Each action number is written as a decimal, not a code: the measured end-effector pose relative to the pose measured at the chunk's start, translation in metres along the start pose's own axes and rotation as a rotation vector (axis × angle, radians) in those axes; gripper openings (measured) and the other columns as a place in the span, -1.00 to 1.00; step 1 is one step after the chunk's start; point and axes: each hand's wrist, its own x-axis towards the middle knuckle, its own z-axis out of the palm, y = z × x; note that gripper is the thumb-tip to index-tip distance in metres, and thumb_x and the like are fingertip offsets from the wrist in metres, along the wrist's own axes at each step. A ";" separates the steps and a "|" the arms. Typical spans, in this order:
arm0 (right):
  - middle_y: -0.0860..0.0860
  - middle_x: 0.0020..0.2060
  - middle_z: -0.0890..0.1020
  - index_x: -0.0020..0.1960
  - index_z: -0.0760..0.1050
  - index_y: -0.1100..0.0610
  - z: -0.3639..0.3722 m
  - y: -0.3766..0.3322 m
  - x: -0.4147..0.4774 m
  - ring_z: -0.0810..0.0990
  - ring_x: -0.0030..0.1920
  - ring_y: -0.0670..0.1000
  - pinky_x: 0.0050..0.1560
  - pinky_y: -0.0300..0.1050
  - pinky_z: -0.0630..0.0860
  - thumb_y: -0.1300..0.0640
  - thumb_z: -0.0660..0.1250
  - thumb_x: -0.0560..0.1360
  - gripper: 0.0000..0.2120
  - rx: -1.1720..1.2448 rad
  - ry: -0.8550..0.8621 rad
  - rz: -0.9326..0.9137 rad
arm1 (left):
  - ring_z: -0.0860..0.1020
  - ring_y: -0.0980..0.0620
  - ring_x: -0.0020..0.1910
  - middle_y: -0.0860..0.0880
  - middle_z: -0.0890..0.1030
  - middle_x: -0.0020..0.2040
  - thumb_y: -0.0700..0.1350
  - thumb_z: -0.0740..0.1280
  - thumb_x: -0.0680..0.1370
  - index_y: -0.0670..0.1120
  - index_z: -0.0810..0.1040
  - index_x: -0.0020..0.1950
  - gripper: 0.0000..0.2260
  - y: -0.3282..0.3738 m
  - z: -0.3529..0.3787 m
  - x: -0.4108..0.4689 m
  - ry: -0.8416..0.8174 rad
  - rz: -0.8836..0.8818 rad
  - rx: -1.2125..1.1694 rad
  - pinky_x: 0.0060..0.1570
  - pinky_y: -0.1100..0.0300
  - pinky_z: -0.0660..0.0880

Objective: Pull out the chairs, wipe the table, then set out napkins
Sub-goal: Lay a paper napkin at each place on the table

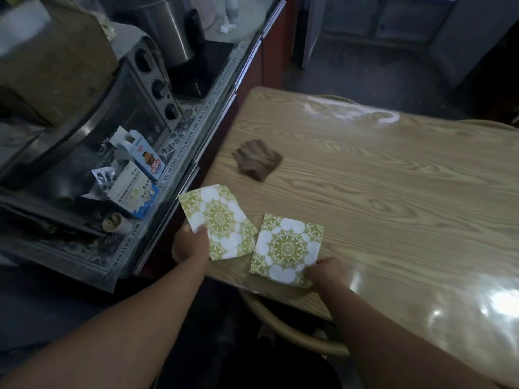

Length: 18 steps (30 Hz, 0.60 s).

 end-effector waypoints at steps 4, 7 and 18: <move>0.15 -0.24 0.65 -0.13 0.59 0.29 0.001 0.008 0.003 0.65 -0.21 0.16 -0.14 0.14 0.65 0.13 0.42 0.35 -0.78 0.033 0.070 -0.005 | 0.59 -0.11 -0.13 -0.04 0.60 -0.08 -0.10 0.30 0.54 -0.11 0.59 0.10 -0.81 0.014 -0.006 0.000 0.012 0.044 -0.037 0.03 -0.05 0.58; 0.15 -0.17 0.64 -0.08 0.57 0.25 -0.012 0.016 0.004 0.64 -0.16 0.17 -0.12 0.08 0.65 0.05 0.44 0.31 -0.70 0.033 0.092 0.028 | 0.62 -0.11 -0.13 0.02 0.61 -0.14 -0.01 0.31 0.49 0.05 0.54 -0.09 -0.95 0.014 -0.001 -0.001 -0.001 0.076 -0.039 0.06 -0.10 0.57; 0.05 -0.43 0.54 -0.42 0.46 0.11 -0.050 0.046 -0.007 0.55 -0.27 0.12 -0.25 -0.12 0.41 0.12 0.38 0.41 -0.74 -0.001 0.164 -0.041 | 0.59 -0.02 -0.07 -0.07 0.63 -0.01 -0.17 0.30 0.54 -0.19 0.59 0.13 -0.79 0.021 0.047 -0.055 -0.138 0.216 -0.145 -0.11 0.15 0.49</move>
